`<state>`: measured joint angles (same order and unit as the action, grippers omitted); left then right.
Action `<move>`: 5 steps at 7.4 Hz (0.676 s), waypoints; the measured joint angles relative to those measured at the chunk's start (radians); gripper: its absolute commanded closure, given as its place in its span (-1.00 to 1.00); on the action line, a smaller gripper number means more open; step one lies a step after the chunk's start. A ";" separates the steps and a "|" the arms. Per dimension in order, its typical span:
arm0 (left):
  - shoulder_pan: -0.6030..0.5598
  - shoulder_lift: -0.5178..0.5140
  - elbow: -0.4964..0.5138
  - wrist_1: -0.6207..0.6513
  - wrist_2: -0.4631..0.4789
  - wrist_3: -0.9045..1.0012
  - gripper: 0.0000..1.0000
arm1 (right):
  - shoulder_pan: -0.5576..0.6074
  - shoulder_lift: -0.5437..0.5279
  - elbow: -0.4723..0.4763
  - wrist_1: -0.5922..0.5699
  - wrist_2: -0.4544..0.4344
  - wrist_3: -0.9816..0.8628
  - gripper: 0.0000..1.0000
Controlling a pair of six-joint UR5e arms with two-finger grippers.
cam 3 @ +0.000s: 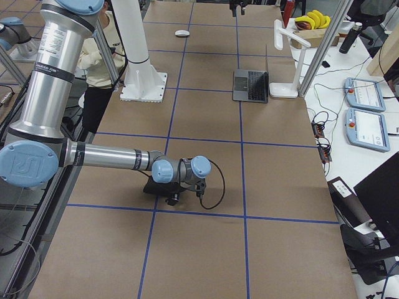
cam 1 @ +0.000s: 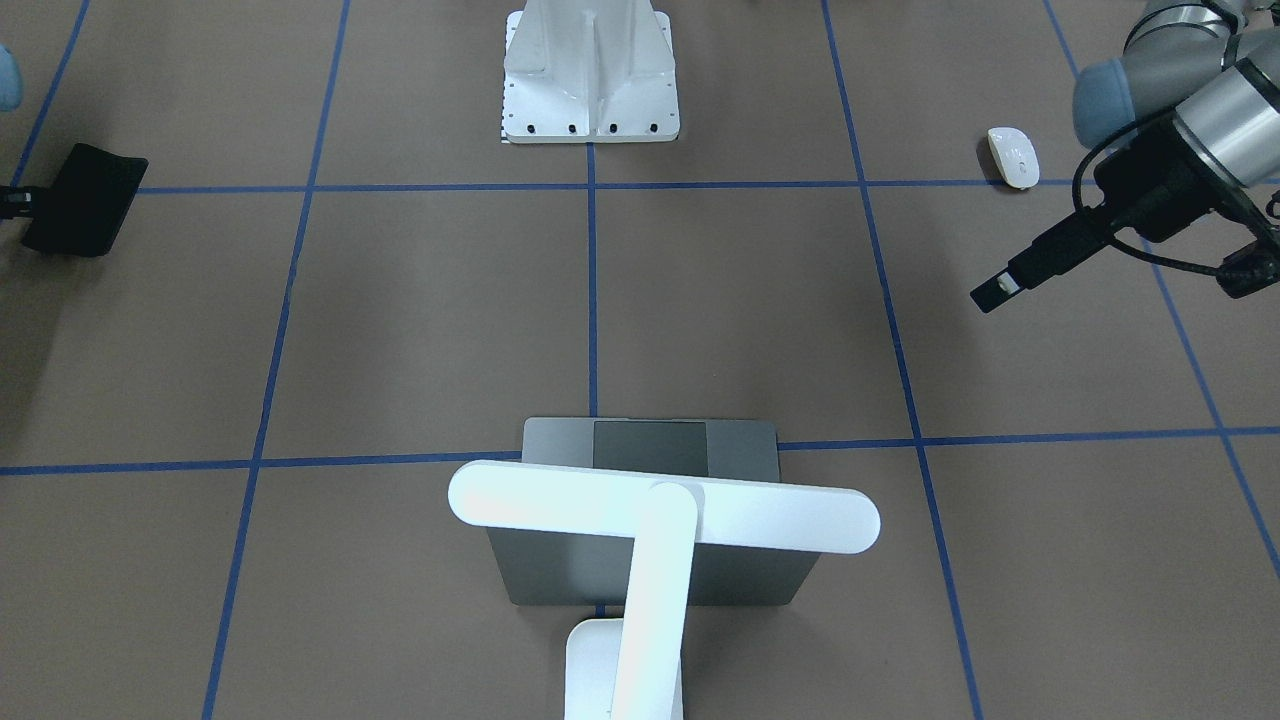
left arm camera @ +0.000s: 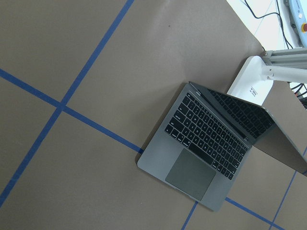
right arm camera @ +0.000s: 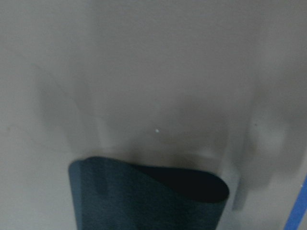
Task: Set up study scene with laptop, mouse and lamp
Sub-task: 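Grasp the black mouse pad with the right gripper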
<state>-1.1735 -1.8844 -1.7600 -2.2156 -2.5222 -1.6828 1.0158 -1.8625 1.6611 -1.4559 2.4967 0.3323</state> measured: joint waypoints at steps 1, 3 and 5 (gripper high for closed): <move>0.000 0.000 -0.001 0.001 -0.001 0.000 -0.98 | -0.001 0.000 0.000 0.003 0.004 0.001 -1.00; 0.000 -0.001 -0.001 0.002 -0.001 0.000 -0.98 | -0.002 0.001 -0.001 0.004 0.007 0.002 -1.00; -0.001 -0.002 -0.001 0.003 -0.006 0.000 -0.98 | -0.002 0.003 -0.006 0.003 0.033 0.001 -0.99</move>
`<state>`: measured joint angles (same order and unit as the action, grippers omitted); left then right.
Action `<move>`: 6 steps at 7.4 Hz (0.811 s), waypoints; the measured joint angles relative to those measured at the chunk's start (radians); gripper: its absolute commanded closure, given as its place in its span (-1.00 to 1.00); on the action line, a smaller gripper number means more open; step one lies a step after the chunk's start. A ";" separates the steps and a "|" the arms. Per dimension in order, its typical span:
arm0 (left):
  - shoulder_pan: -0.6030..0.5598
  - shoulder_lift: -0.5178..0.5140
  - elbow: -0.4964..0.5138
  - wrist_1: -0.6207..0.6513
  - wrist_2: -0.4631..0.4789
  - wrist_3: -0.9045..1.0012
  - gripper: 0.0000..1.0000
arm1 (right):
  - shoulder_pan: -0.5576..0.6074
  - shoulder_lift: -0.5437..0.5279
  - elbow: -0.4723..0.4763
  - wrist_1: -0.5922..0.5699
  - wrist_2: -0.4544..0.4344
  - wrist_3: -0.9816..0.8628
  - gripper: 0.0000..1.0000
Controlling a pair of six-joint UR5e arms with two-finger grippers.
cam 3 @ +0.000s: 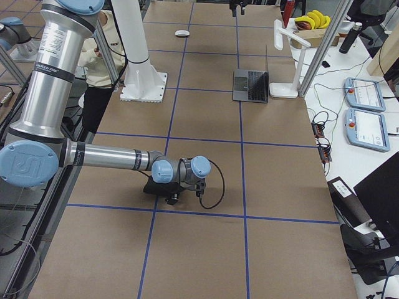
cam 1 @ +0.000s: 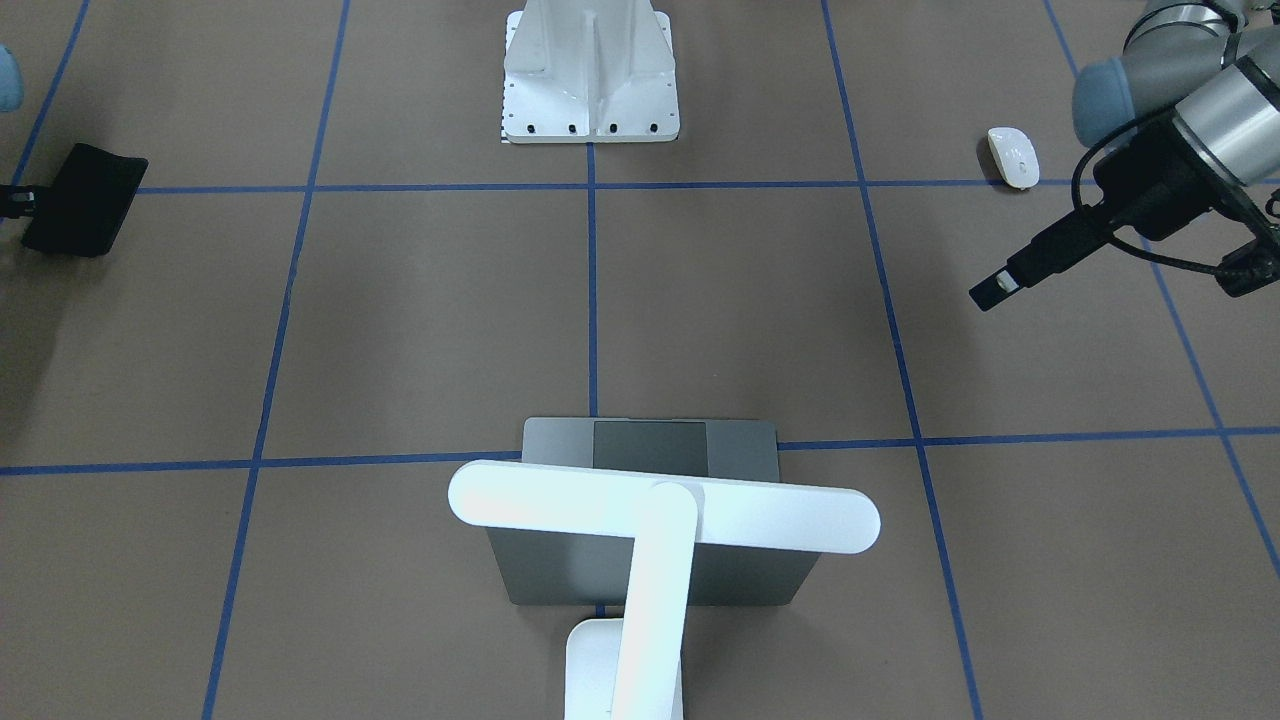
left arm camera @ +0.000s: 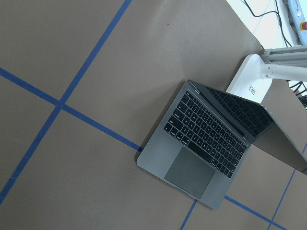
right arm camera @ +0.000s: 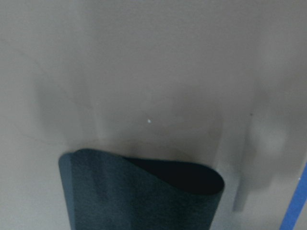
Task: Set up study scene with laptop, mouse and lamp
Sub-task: 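Grasp the black mouse pad with the right gripper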
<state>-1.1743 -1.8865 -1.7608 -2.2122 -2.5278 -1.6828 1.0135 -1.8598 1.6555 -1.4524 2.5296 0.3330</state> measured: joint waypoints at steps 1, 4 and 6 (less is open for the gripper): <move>-0.001 0.000 0.001 0.000 -0.002 0.000 -0.98 | -0.001 0.001 -0.003 0.000 0.011 0.000 -0.92; -0.001 0.000 0.003 0.001 -0.003 0.003 -0.98 | -0.002 0.004 -0.016 0.000 0.017 0.000 0.36; -0.001 0.000 0.003 0.001 -0.003 0.003 -0.98 | -0.002 0.005 -0.020 0.002 0.017 0.001 1.00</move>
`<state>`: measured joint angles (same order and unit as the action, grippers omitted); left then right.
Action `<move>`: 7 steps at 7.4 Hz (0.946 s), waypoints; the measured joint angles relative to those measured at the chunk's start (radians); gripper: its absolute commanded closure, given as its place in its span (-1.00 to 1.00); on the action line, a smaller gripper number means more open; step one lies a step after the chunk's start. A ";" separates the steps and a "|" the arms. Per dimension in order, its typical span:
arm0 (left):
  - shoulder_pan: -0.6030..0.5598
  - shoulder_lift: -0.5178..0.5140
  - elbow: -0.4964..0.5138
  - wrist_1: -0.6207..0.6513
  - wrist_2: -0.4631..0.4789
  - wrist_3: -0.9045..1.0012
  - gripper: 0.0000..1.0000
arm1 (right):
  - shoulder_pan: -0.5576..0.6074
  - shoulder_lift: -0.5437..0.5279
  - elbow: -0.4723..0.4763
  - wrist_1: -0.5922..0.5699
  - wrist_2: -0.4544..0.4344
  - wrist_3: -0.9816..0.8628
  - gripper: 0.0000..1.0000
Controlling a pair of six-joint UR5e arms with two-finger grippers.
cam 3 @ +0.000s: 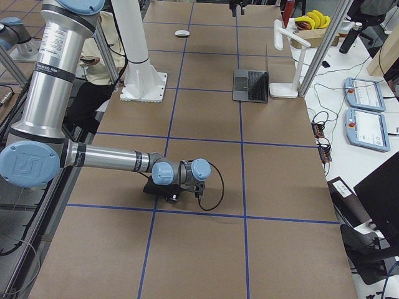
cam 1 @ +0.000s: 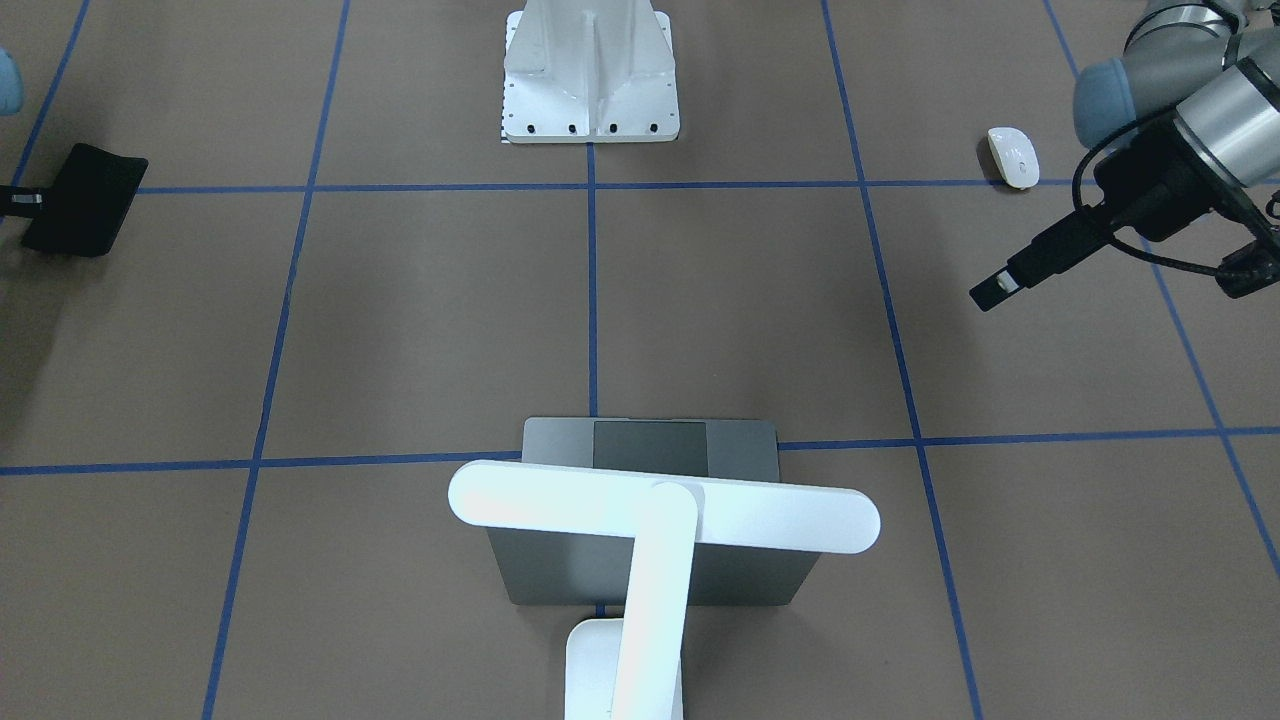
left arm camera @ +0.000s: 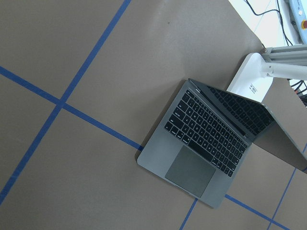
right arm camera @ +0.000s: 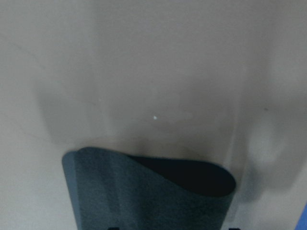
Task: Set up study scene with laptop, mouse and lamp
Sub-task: 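Grasp the black mouse pad with the right gripper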
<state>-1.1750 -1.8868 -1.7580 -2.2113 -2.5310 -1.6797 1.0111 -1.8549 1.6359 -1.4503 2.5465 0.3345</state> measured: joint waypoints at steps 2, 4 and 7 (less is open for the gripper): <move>0.000 0.000 0.000 0.000 0.000 0.000 -0.98 | 0.001 0.000 0.003 0.002 -0.004 -0.002 1.00; 0.000 0.000 0.000 0.000 -0.002 0.000 -0.98 | 0.002 0.001 0.024 0.002 -0.020 -0.004 1.00; -0.025 0.005 0.002 0.000 -0.026 0.032 -0.98 | 0.026 0.003 0.125 -0.010 -0.072 -0.003 1.00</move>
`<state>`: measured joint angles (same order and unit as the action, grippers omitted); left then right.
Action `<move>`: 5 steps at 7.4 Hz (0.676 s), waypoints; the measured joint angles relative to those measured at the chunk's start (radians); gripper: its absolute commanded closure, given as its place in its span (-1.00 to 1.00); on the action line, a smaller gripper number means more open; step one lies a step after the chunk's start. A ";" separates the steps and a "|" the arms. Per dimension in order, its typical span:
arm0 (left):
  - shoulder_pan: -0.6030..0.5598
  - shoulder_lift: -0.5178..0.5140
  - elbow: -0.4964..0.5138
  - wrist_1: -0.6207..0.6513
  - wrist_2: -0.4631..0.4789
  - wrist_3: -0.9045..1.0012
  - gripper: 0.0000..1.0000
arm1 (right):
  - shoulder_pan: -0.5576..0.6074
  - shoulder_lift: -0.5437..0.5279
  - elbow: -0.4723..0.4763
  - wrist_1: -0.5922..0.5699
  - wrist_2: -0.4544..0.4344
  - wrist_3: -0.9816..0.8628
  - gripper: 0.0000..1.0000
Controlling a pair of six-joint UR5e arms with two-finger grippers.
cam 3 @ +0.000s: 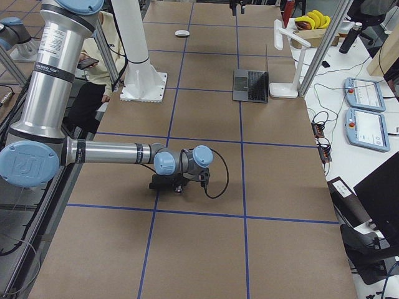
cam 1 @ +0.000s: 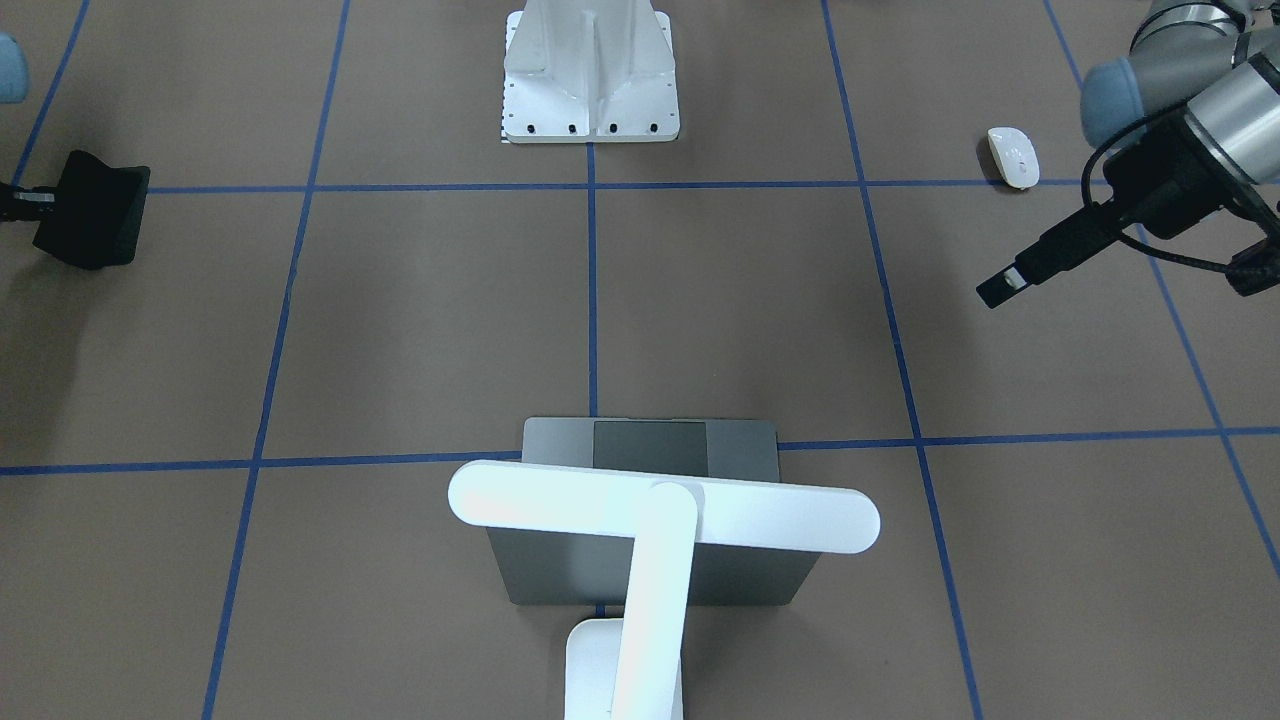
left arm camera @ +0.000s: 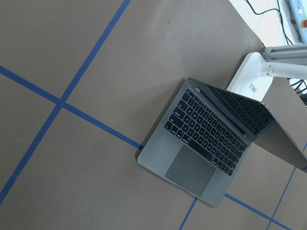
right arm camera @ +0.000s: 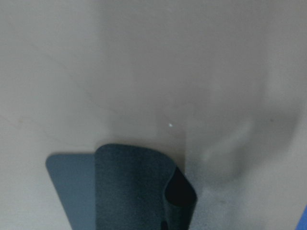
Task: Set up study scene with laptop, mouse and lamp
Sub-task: 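Grasp the black mouse pad with the right gripper, then carry the mouse pad with the right gripper and drop it beside the laptop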
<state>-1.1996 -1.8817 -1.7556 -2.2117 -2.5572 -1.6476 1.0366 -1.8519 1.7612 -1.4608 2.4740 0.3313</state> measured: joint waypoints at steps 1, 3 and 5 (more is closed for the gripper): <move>-0.019 0.011 0.002 0.001 -0.009 0.048 -0.98 | 0.019 0.011 0.028 -0.007 -0.003 0.000 1.00; -0.064 0.049 0.014 0.004 -0.015 0.180 -0.98 | 0.062 0.107 0.081 -0.108 -0.012 0.001 1.00; -0.113 0.093 0.049 0.007 -0.014 0.313 -0.98 | 0.095 0.254 0.118 -0.265 -0.038 0.002 1.00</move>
<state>-1.3123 -1.7891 -1.7063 -2.2051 -2.5715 -1.3344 1.1321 -1.5980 1.8788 -1.7257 2.4359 0.3329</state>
